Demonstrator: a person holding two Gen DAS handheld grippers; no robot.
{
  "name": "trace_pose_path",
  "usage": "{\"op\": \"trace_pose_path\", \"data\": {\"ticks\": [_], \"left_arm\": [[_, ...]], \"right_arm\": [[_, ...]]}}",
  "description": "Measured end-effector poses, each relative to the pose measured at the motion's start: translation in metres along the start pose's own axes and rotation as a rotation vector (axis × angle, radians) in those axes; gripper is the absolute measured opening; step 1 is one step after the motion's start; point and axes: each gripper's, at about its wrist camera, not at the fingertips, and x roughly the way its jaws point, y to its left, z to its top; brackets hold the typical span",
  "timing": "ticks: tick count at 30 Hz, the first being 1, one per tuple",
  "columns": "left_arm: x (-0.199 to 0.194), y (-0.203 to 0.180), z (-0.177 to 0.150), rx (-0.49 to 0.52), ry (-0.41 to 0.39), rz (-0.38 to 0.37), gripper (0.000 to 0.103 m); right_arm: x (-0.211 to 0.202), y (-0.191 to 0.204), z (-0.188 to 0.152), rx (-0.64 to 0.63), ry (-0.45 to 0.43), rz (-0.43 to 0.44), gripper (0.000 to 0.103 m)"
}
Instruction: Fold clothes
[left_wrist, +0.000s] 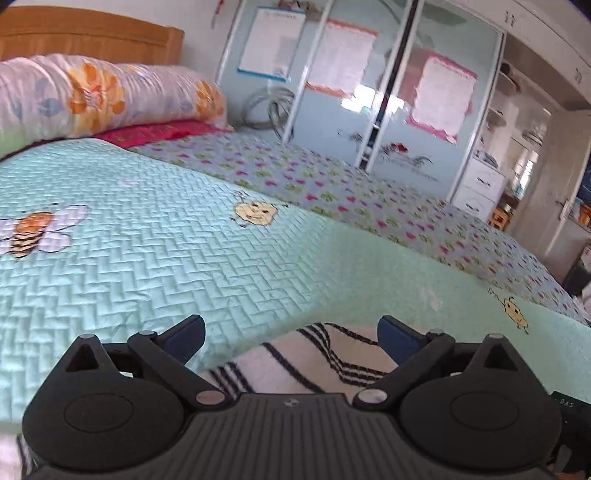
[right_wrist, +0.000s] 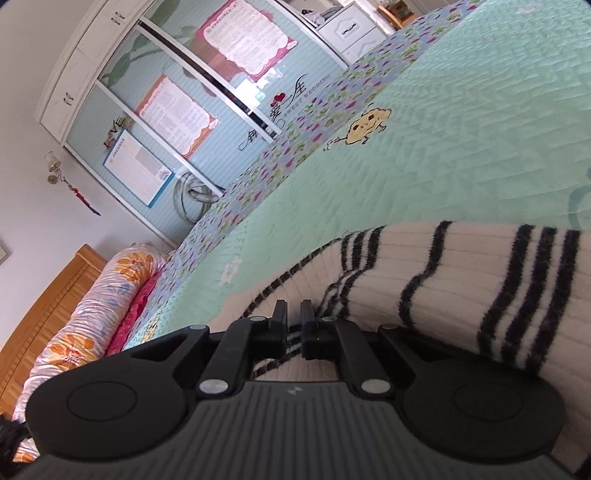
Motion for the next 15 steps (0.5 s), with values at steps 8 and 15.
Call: {"op": "trace_pose_path", "data": {"ticks": [8,15], "left_arm": [[0.083,0.021,0.016,-0.032,0.25,-0.199,0.087],[0.114,0.025,0.015,-0.045,0.372,-0.371,0.086]], "right_arm": [[0.003,0.002,0.0,0.013,0.024,0.029,0.009],[0.002,0.004,-0.001,0.007,0.025,0.029,0.01]]}}
